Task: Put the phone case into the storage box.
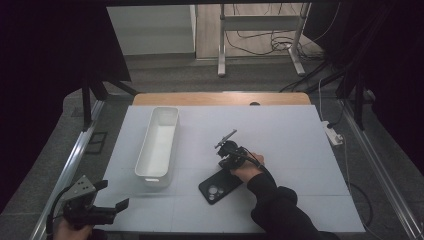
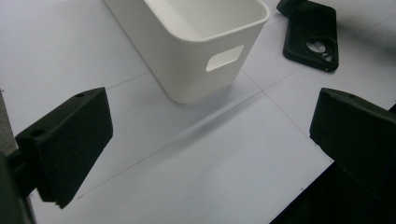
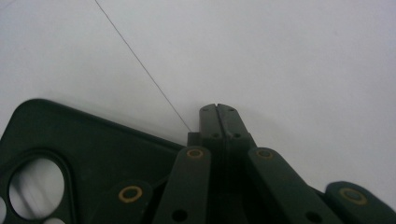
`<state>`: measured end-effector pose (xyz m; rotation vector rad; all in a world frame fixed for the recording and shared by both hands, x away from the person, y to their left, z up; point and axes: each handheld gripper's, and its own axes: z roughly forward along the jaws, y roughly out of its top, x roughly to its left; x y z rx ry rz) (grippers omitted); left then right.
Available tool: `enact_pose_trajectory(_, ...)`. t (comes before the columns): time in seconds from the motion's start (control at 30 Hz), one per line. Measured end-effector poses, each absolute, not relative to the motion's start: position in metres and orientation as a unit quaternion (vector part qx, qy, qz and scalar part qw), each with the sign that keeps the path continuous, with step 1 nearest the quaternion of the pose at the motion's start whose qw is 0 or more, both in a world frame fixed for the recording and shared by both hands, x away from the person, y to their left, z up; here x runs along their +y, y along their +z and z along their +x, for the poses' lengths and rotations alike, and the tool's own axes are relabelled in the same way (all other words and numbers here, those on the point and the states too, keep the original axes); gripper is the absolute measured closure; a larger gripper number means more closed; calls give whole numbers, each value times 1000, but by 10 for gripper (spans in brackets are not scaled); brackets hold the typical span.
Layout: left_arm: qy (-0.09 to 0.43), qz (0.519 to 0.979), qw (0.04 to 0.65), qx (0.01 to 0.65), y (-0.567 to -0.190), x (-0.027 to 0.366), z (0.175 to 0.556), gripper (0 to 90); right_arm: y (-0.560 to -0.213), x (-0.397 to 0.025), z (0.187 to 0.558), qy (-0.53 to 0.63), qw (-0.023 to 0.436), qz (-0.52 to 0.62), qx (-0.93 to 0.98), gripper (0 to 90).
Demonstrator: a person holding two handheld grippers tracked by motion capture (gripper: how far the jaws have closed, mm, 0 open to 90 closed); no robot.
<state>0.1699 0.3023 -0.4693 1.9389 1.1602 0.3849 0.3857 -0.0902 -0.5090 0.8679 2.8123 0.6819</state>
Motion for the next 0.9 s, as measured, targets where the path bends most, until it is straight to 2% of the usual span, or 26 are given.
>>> enact_pose_trajectory(0.9, 154, 775, 408, 457, -469, 301, 170, 1, -506, -150, 351, 221, 65, 322, 918, 898)
